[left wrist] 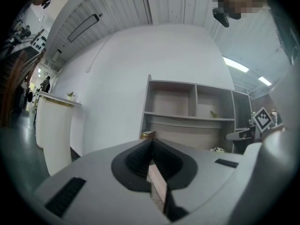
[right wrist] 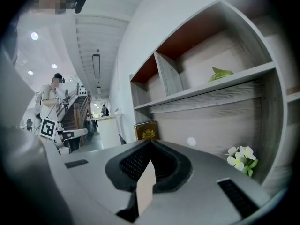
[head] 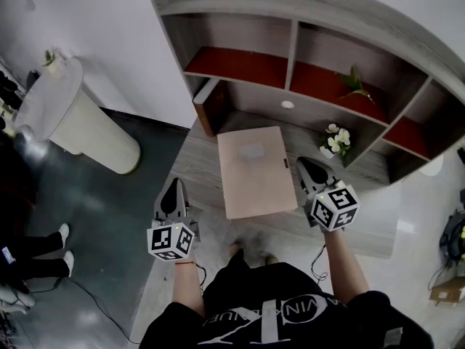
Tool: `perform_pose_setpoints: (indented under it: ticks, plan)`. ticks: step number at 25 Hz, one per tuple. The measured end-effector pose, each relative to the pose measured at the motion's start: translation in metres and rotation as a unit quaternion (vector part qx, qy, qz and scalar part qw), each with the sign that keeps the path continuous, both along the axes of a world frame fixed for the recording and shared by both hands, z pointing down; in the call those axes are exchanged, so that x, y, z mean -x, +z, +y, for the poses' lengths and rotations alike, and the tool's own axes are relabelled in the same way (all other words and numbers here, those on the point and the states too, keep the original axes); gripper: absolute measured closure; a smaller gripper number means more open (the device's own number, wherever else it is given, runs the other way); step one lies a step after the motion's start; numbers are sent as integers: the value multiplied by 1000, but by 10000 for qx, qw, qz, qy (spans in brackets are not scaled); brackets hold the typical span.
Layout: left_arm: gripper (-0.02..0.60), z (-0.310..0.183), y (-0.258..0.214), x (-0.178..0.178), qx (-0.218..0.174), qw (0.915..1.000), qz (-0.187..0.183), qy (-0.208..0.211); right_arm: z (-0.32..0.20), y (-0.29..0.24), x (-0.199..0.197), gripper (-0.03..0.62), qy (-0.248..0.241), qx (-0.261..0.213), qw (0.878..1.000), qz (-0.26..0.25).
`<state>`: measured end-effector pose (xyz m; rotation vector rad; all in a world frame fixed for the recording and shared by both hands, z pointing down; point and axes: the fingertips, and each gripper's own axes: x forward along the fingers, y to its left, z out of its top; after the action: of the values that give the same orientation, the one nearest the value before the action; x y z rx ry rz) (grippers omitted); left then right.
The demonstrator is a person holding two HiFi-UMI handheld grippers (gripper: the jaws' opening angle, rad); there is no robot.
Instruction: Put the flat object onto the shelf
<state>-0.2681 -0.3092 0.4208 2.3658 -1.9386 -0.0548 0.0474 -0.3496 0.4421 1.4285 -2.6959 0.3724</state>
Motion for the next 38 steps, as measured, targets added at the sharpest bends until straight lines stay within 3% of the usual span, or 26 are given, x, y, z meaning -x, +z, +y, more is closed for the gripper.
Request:
perform_pose_setpoints:
  ticks: [23, 38]
  plan:
    - [578, -8, -43, -4, -416, 9990, -136, 39, -6, -52, 0, 585, -67, -805, 9967, -7]
    - [578, -10, -51, -2, -498, 9986, -195, 60, -7, -57, 3, 585, -82, -879, 9961, 55]
